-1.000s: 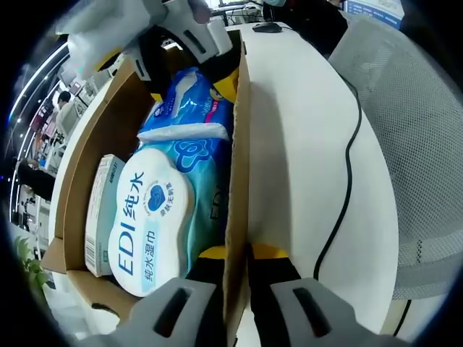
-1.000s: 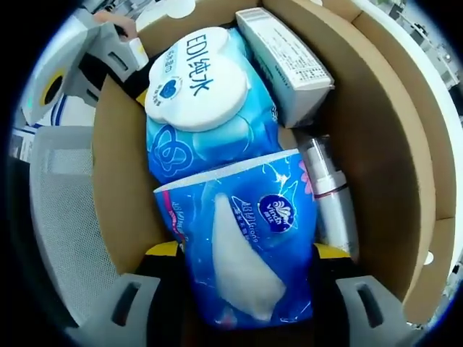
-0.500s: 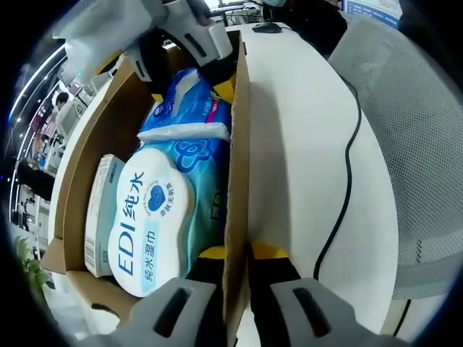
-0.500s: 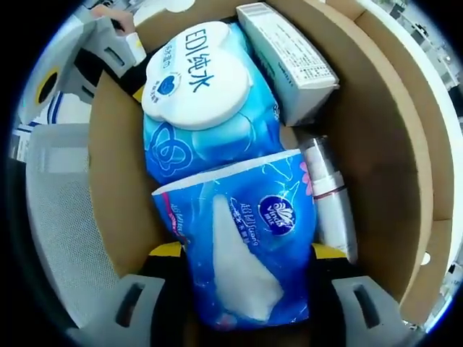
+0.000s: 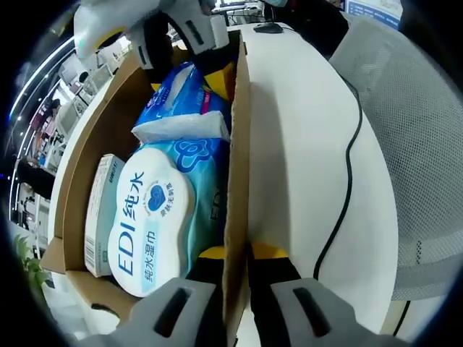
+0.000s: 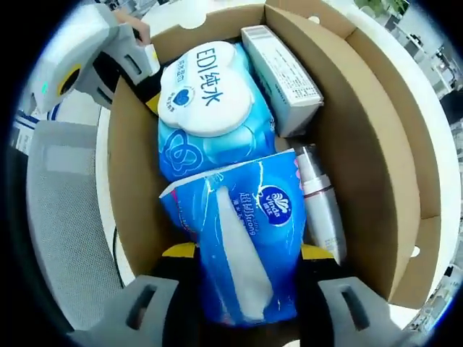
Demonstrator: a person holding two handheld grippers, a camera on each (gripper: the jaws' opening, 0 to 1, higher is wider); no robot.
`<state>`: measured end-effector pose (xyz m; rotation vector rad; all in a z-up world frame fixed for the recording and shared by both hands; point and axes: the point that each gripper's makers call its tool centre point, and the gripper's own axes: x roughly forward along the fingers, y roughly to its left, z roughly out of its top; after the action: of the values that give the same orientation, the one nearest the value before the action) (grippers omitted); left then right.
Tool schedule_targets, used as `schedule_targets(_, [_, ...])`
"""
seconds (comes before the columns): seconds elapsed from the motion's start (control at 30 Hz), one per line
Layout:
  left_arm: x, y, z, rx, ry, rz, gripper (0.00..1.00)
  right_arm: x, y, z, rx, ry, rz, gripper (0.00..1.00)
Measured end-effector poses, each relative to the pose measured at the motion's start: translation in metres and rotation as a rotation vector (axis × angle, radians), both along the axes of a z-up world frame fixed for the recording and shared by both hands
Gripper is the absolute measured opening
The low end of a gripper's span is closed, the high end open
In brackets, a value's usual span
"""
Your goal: Operate the shoe box by opening the lid, removing the specified soft item, and placing it in the target area until the item is outside and the box remains undamaged.
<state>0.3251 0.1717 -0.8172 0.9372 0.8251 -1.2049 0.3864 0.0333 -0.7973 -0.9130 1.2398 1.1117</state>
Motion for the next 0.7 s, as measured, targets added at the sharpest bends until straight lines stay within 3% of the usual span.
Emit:
schedule_targets(0.3, [0.001, -0.001, 0.0, -0.007, -0.002, 0.006, 0.03, 0.0, 0.002, 0.009, 0.076, -0.034, 0.009, 0.45])
schedule_targets(0.43, [0.001, -0.001, 0.0, -0.006, -0.001, 0.002, 0.03, 0.001, 0.006, 0.016, 0.194, -0.043, -0.009, 0.45])
schedule_targets(0.53, [0.001, 0.0, 0.0, -0.007, -0.001, 0.004, 0.03, 0.001, 0.004, 0.023, 0.236, -0.04, -0.034, 0.45])
schedule_targets(0.57, [0.001, 0.0, 0.0, -0.007, -0.002, 0.002, 0.03, 0.003, 0.014, 0.029, 0.318, -0.035, -0.096, 0.45])
schedule_targets(0.63, [0.001, -0.001, 0.0, -0.006, 0.0, 0.002, 0.03, 0.009, 0.013, 0.035, 0.313, -0.046, -0.134, 0.45])
schedule_targets(0.7, [0.0, -0.001, 0.001, -0.005, 0.001, 0.002, 0.03, 0.007, 0.012, 0.04, 0.284, -0.034, -0.104, 0.45])
